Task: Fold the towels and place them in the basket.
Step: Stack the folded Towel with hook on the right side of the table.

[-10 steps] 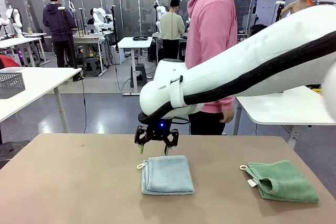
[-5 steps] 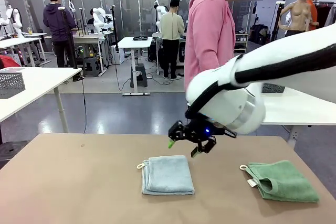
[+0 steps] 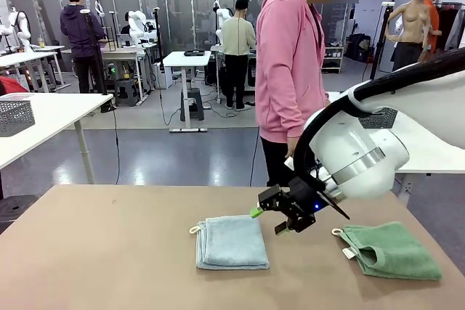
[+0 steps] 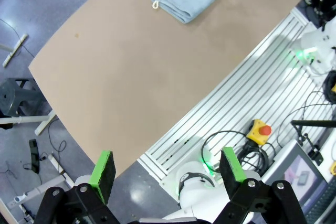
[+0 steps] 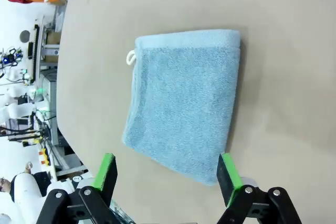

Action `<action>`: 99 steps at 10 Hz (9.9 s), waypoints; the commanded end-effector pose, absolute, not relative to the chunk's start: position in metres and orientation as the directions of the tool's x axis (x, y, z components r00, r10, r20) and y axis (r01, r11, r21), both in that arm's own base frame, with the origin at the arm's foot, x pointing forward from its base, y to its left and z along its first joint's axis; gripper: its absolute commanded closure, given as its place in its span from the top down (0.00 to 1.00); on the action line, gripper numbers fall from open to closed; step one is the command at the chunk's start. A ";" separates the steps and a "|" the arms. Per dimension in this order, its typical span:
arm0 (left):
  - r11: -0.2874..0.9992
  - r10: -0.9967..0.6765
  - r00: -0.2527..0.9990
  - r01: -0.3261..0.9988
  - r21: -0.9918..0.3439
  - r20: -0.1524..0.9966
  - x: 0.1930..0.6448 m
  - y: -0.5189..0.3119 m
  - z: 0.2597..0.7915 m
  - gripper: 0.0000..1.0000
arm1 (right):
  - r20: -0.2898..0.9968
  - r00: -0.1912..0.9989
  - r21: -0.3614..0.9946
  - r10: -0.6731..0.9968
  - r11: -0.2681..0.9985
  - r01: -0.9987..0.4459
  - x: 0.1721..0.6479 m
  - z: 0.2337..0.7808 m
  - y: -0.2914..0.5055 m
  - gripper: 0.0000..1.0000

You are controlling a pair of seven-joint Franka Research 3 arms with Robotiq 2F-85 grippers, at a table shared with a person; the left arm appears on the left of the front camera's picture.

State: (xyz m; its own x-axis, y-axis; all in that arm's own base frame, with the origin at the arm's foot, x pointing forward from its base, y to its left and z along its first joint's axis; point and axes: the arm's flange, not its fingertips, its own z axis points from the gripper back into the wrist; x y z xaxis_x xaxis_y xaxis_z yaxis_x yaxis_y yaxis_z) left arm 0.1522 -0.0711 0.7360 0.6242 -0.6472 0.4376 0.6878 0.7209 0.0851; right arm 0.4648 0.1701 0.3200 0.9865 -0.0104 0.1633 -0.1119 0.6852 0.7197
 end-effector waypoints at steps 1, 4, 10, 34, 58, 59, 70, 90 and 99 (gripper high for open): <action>0.724 -0.646 0.630 0.685 0.084 0.431 0.152 -0.070 0.736 1.00 | 0.164 0.986 0.740 -0.007 0.662 -0.119 0.477 0.301 0.172 0.96; 0.724 -0.646 0.630 0.685 0.084 0.431 0.152 -0.070 0.736 1.00 | 0.143 0.989 0.770 -0.038 0.632 -0.087 0.489 0.277 0.177 0.96; 0.724 -0.646 0.630 0.685 0.084 0.431 0.152 -0.070 0.736 1.00 | 0.100 0.994 0.777 -0.043 0.627 -0.050 0.506 0.259 0.193 0.96; 0.724 -0.646 0.630 0.685 0.084 0.431 0.152 -0.070 0.736 1.00 | 0.136 0.991 0.752 -0.017 0.652 -0.092 0.501 0.286 0.194 0.05; 0.724 -0.646 0.630 0.685 0.084 0.431 0.152 -0.070 0.736 1.00 | 0.131 0.982 0.121 0.136 0.981 -0.152 0.480 0.364 -0.090 0.05; 0.724 -0.646 0.630 0.685 0.084 0.431 0.152 -0.070 0.736 1.00 | 0.136 0.981 0.116 0.139 0.981 -0.155 0.479 0.365 -0.090 0.37; 0.724 -0.646 0.630 0.685 0.084 0.431 0.152 -0.070 0.736 1.00 | 0.146 0.973 0.096 0.180 0.976 -0.194 0.475 0.377 -0.083 1.00; 0.724 -0.646 0.630 0.685 0.084 0.431 0.152 -0.070 0.736 1.00 | 0.322 0.754 0.090 0.572 0.775 -0.626 0.345 0.638 -0.022 1.00; 0.724 -0.646 0.630 0.685 0.084 0.431 0.152 -0.070 0.736 1.00 | 0.394 0.628 -0.104 0.671 0.711 -0.695 0.200 0.732 0.013 1.00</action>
State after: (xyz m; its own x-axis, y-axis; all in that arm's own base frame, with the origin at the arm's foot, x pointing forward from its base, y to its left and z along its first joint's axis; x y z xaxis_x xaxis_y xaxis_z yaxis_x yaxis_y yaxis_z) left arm 0.1523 -0.0710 0.7360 0.6239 -0.6475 0.4376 0.6884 0.7204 0.0844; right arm 0.2020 0.0144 0.7271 0.6300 0.6681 0.3959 -0.6936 0.7133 -0.1001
